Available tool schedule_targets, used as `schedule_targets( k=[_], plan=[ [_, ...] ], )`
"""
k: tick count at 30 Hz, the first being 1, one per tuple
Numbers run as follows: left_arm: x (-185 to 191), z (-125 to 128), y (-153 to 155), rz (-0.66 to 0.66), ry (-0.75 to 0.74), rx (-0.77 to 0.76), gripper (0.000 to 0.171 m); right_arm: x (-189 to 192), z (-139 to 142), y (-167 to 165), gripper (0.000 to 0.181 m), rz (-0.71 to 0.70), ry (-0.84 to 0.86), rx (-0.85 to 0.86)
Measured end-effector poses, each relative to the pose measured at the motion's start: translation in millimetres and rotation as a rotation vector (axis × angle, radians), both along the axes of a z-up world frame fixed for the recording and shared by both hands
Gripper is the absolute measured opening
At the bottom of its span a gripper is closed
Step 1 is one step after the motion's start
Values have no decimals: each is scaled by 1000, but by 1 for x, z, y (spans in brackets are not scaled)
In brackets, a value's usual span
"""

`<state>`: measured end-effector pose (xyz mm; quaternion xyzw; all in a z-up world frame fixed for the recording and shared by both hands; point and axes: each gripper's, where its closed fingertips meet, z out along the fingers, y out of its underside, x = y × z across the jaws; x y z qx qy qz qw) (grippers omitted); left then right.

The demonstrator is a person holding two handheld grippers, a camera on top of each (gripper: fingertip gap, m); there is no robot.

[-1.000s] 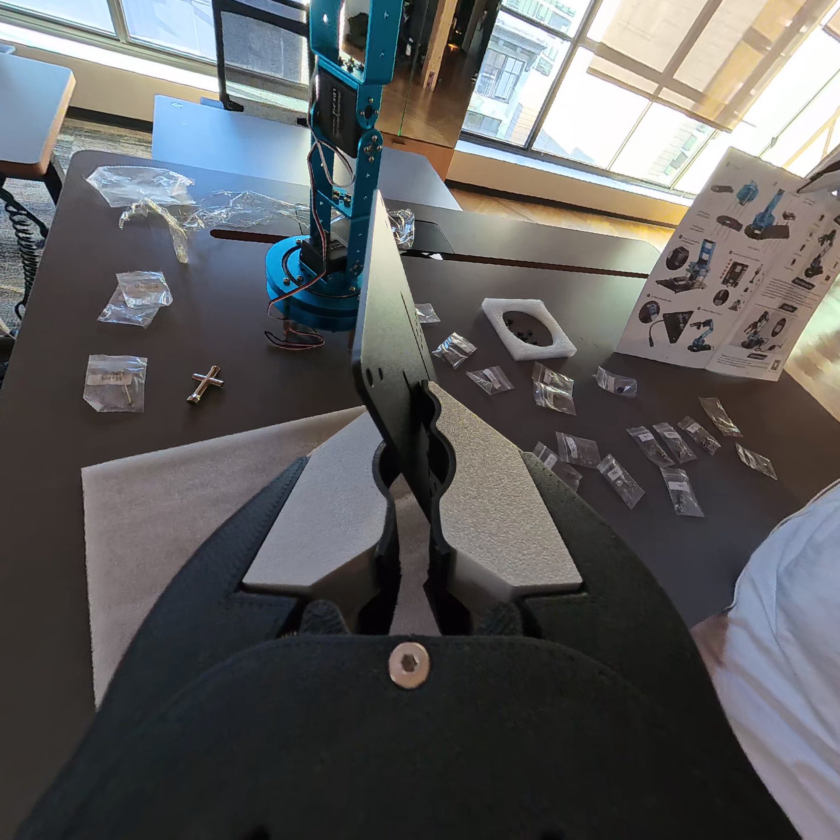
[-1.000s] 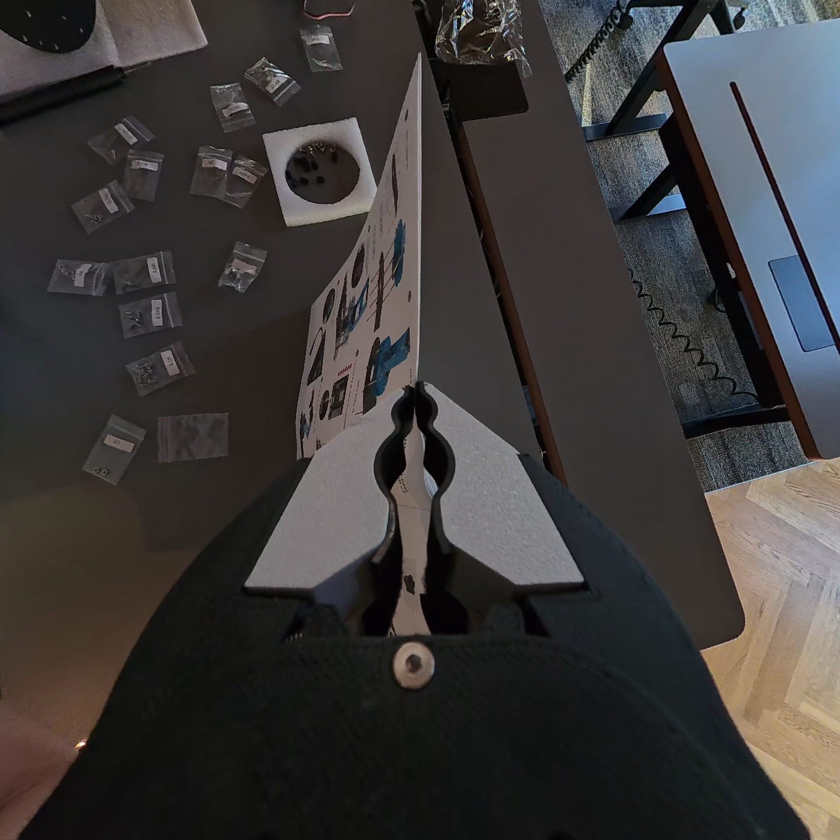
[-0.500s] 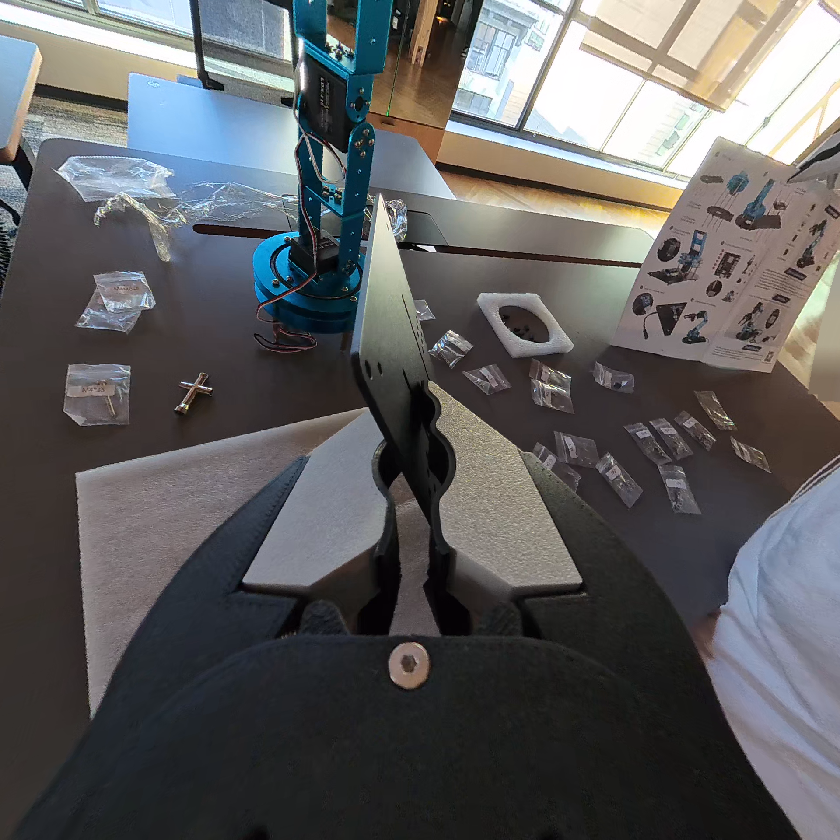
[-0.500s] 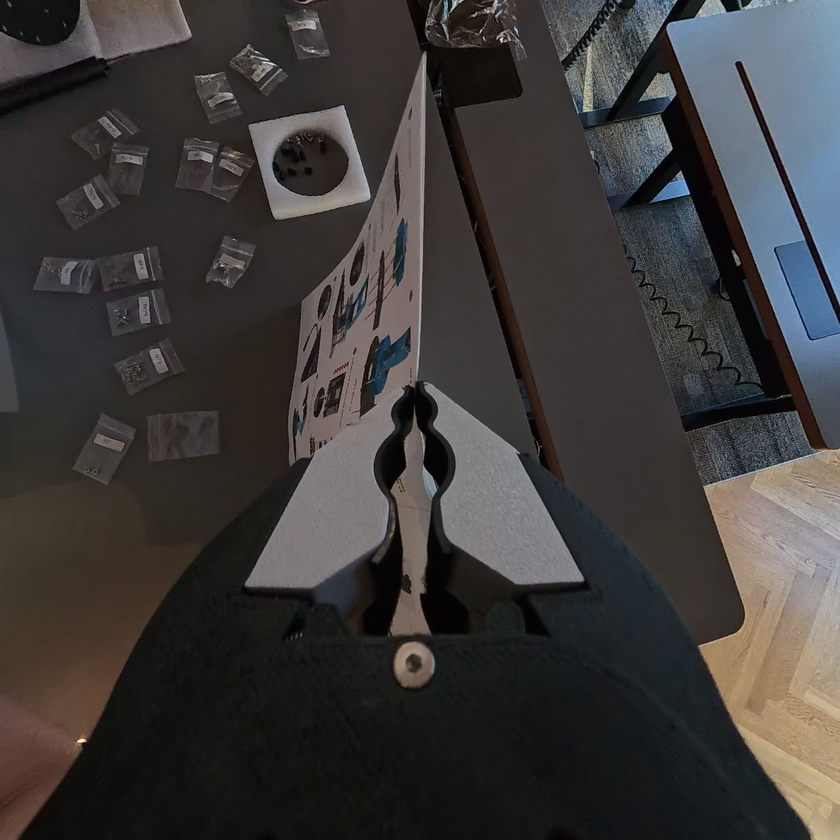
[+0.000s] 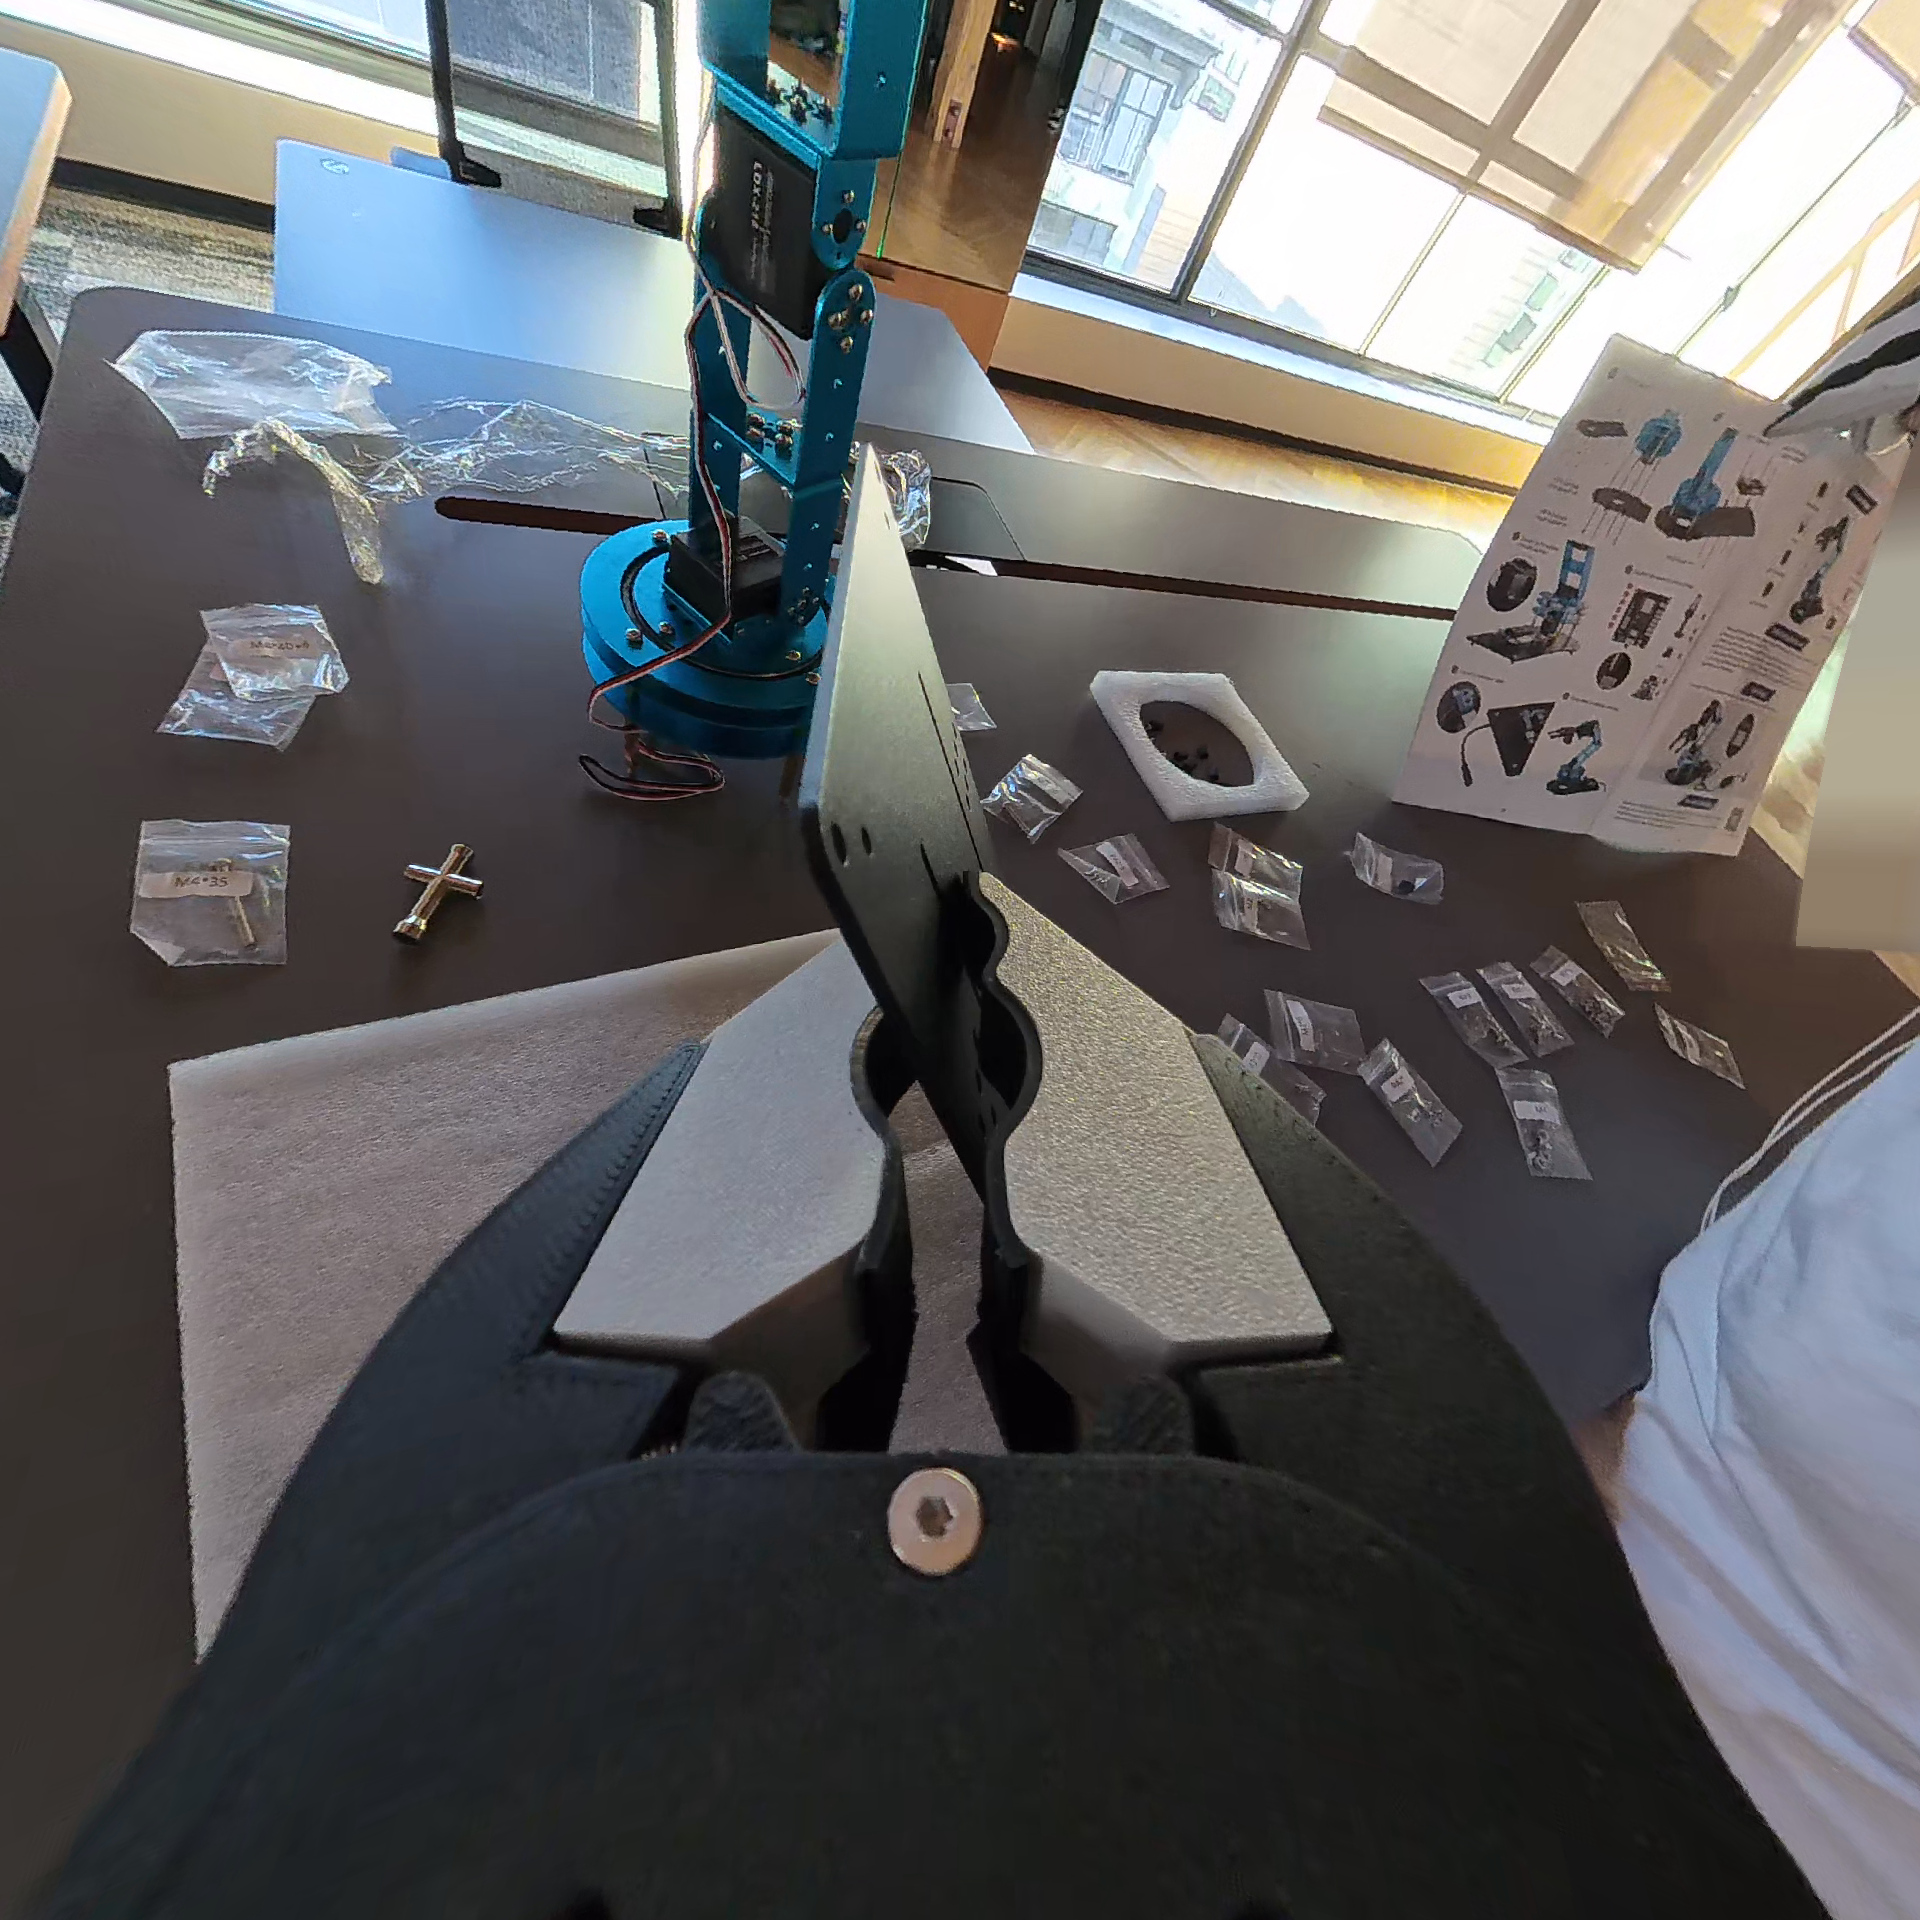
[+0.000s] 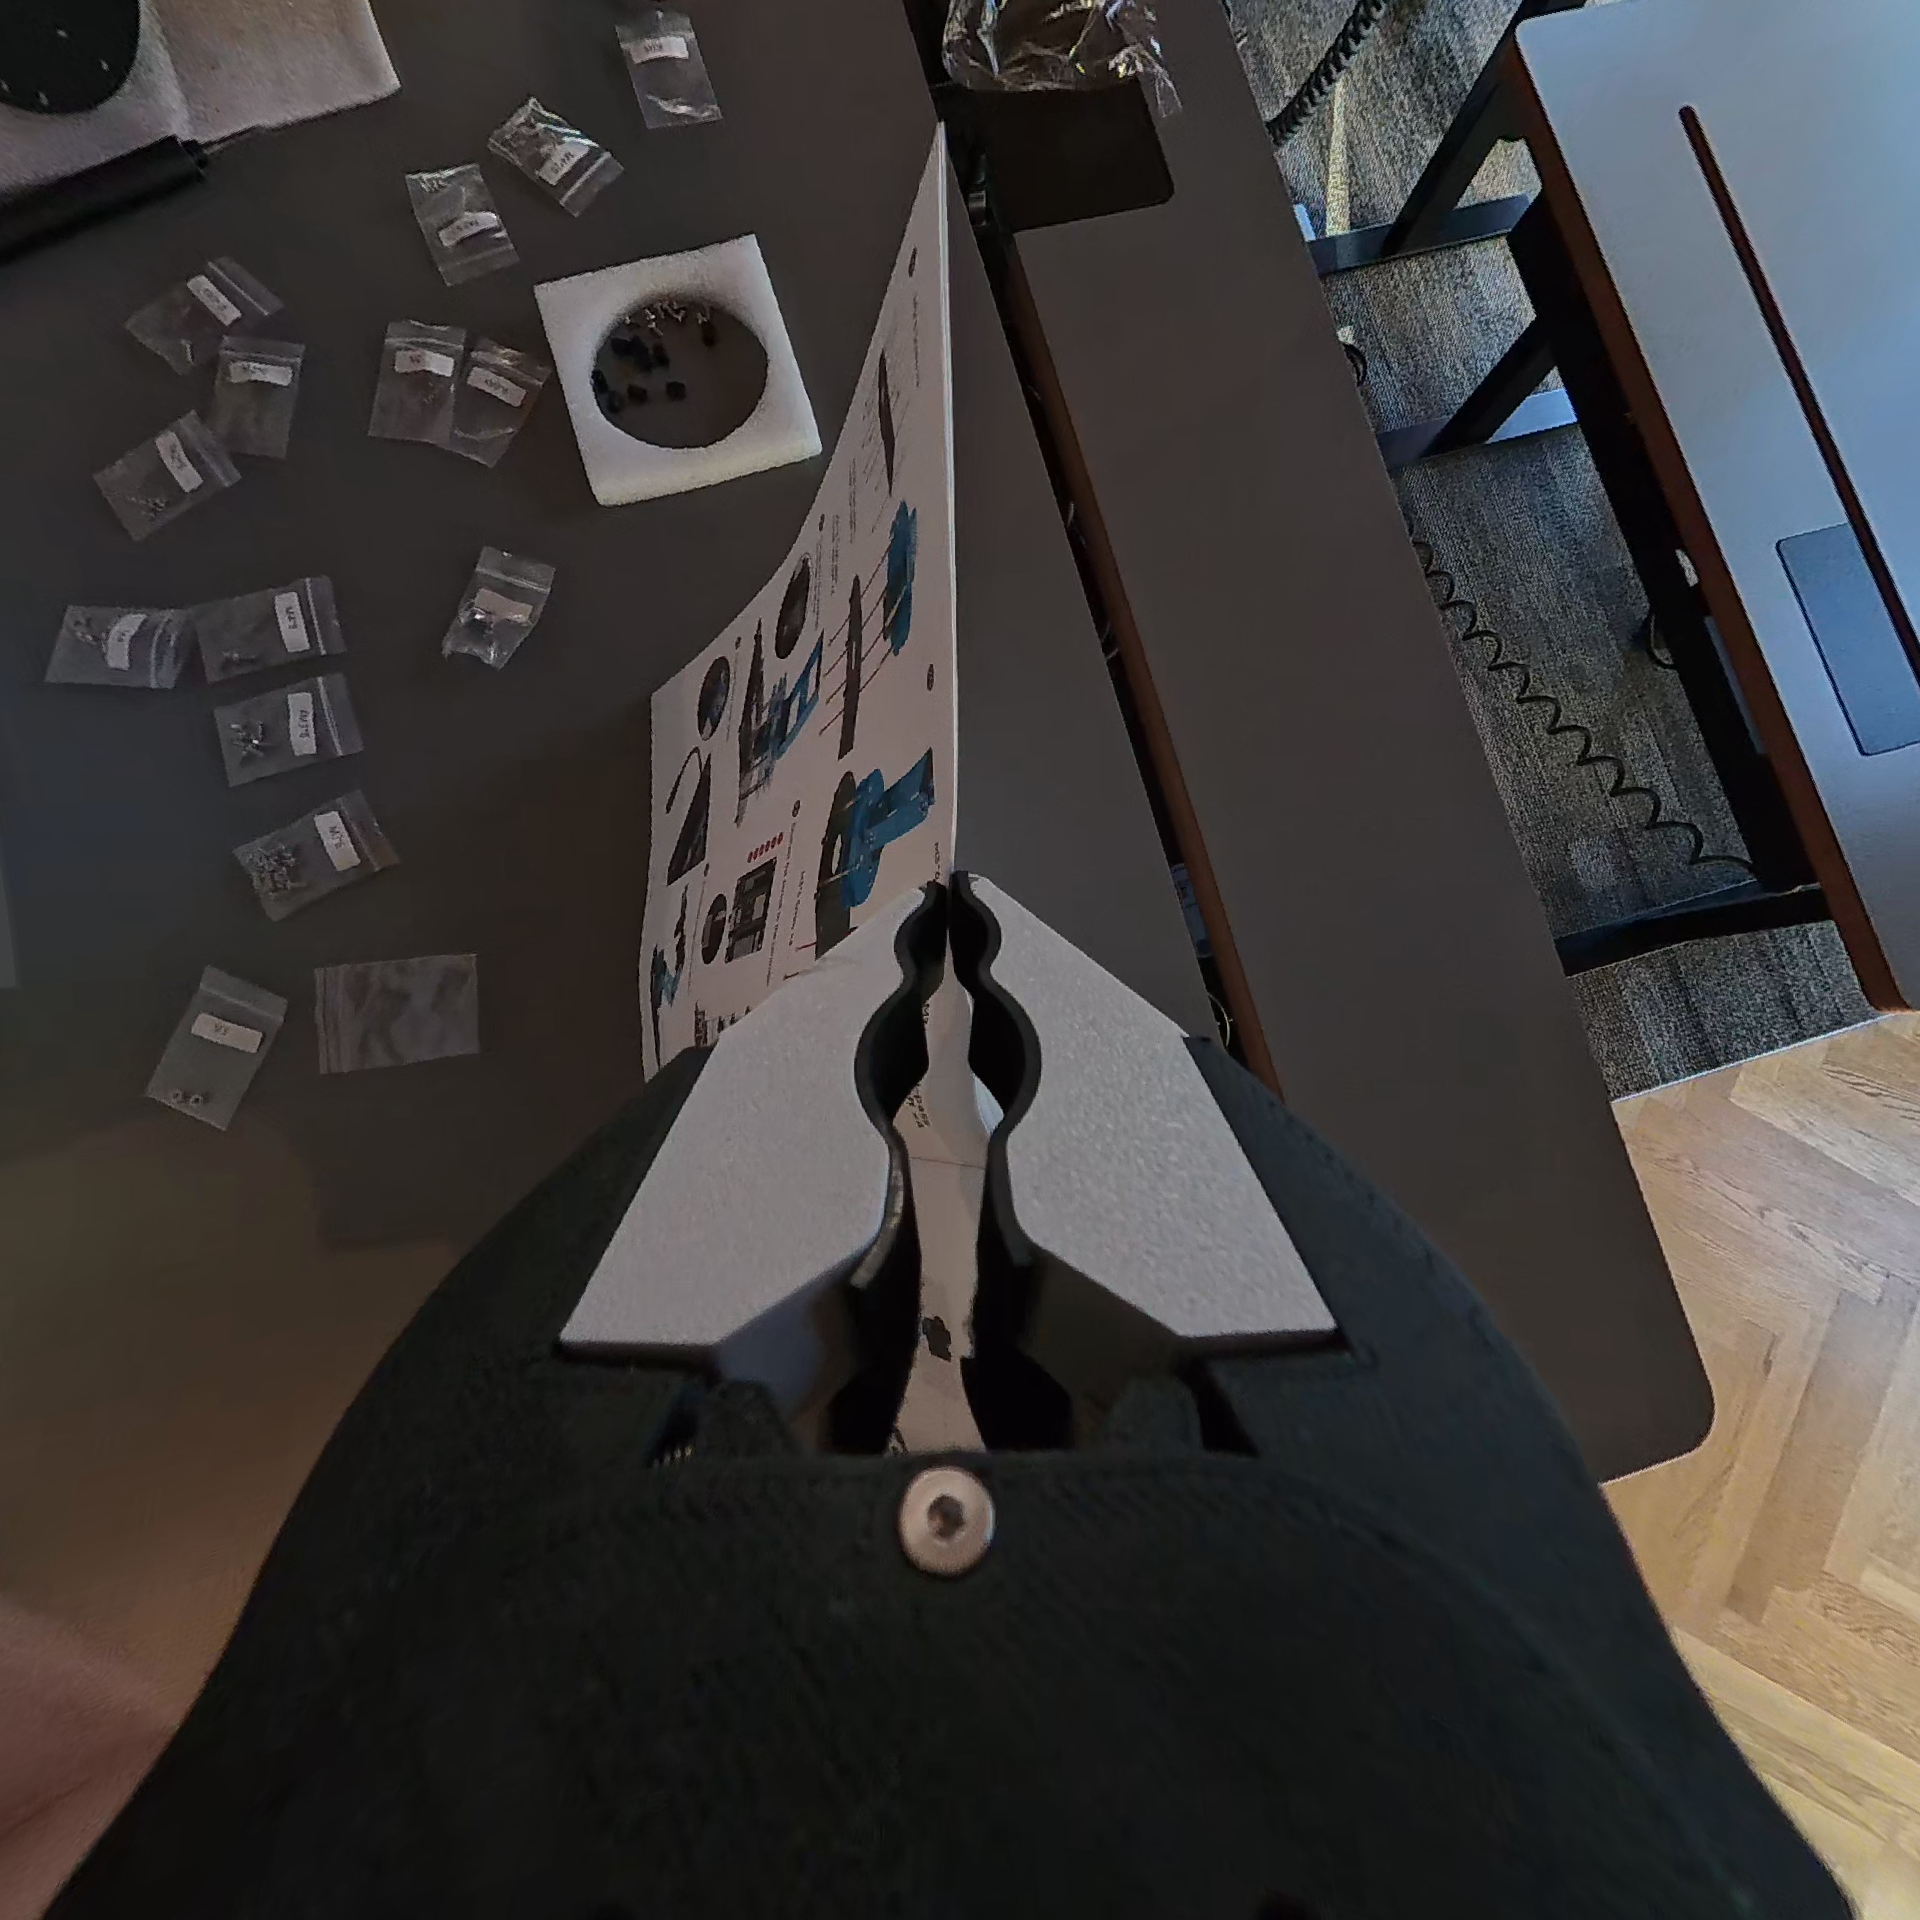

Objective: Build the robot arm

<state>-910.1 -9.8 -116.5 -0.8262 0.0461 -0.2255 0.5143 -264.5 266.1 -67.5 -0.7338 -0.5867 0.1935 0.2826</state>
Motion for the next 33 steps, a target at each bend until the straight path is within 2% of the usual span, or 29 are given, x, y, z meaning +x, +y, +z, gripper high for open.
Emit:
schedule_targets(
  k=[33],
  plan=[
    [5,2,4,-6,8,-5,1,1,-3,5,0,4,4,-8]
  ],
)
